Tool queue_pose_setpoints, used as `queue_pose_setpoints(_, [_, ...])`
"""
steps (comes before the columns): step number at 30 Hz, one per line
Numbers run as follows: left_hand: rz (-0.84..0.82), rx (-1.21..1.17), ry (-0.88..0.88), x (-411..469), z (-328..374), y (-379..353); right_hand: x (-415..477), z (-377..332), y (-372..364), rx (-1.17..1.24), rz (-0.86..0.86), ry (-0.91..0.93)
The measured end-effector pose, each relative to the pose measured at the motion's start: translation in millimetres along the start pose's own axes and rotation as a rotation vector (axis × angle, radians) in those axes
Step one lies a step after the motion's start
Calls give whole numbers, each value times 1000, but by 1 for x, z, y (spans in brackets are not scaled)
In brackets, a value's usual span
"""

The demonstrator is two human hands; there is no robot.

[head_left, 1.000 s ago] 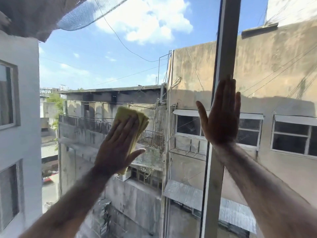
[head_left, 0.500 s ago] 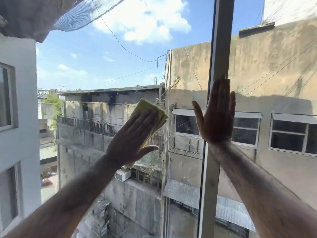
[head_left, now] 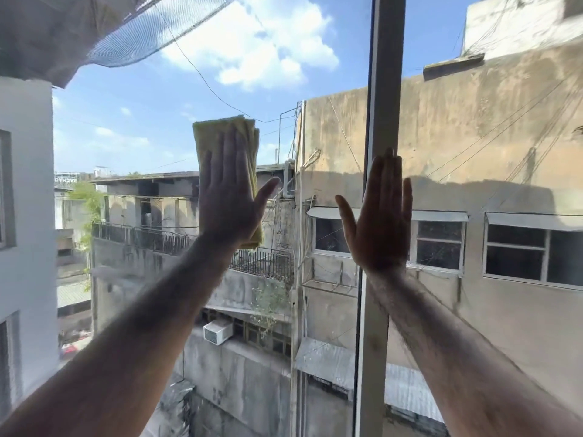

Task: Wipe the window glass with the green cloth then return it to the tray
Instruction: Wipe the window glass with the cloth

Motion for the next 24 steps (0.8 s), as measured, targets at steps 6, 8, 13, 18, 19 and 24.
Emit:
queue_pose_setpoints(6, [-80,1,-128,-45,6,14,0,0,3,23,11,-3])
queue_pose_setpoints(8, [-78,-24,-135,-33,0,27,1,0,3,24,18,-1])
queue_pose_setpoints(13, [-120,-26,-179,-8,-7,47,0,0,2,26,9,-2])
queue_pose_setpoints(18, [-147,-1,-129,-4,-6,48,0,1,2,39,2,0])
queue_pose_setpoints(19, [-141,13,-126,-4,-5,48,0,0,2,46,-3,0])
queue_pose_setpoints(24, [-144,-30,-49,-1,-8,51,0,2,-1,45,-2,3])
Point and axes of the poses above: each hand's wrist, its own x-axis towards the middle knuckle, its own y-axis out of the back of the hand, z = x × y, the point moved 5 cm from there along x, towards the middle knuckle, and after that the axes turned 2 degrees about -x, right-handed, at the moved point
